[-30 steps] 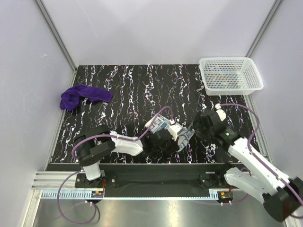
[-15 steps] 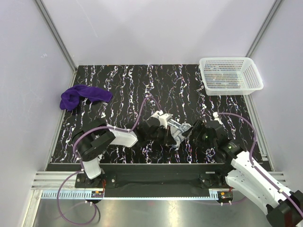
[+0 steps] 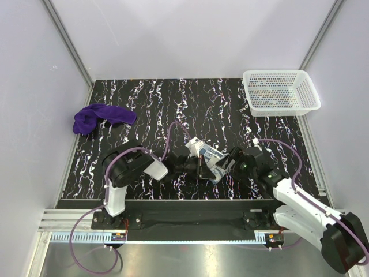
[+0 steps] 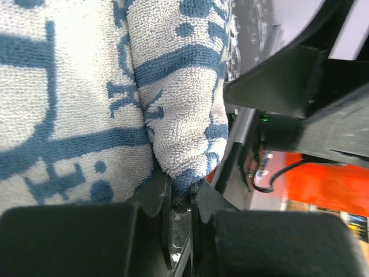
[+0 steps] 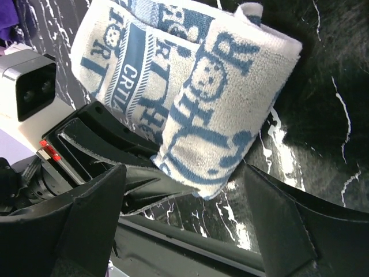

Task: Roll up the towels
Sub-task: Roll the towel

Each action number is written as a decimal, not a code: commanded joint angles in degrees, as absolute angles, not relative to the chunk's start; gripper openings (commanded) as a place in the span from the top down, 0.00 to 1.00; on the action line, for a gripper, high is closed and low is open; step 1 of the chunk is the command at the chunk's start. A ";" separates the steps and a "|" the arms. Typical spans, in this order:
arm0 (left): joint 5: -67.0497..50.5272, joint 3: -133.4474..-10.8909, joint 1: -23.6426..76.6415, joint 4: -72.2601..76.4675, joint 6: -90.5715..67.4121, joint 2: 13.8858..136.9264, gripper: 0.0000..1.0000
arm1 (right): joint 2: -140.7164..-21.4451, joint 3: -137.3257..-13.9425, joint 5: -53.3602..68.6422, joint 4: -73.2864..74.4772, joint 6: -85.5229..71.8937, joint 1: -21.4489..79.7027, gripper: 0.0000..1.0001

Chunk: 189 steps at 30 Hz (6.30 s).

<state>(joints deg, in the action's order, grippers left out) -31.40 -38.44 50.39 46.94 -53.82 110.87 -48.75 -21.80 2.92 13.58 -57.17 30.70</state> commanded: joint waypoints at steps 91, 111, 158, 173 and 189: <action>27.17 -58.10 72.60 5.80 -12.13 108.19 0.62 | -66.97 -29.36 7.82 15.20 -56.25 31.20 0.75; 8.62 -58.27 68.73 0.63 -16.52 104.24 1.00 | -65.04 -39.09 0.27 29.08 -51.33 31.11 0.14; -44.47 -53.96 42.28 19.95 -52.73 117.42 1.00 | -44.20 -19.87 14.68 12.14 -55.28 20.65 0.11; -49.57 -57.48 41.84 21.88 -54.67 122.78 0.99 | -62.21 -16.96 12.57 -6.85 -56.07 22.06 0.18; -48.80 -58.71 41.31 17.77 -51.34 122.35 0.89 | -69.43 -19.68 10.19 -8.72 -54.94 26.46 0.65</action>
<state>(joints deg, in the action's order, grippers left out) -55.02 -58.94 41.43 24.23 -55.48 121.95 -69.52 -17.45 10.46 -10.57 -56.34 25.26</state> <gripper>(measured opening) 0.112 0.386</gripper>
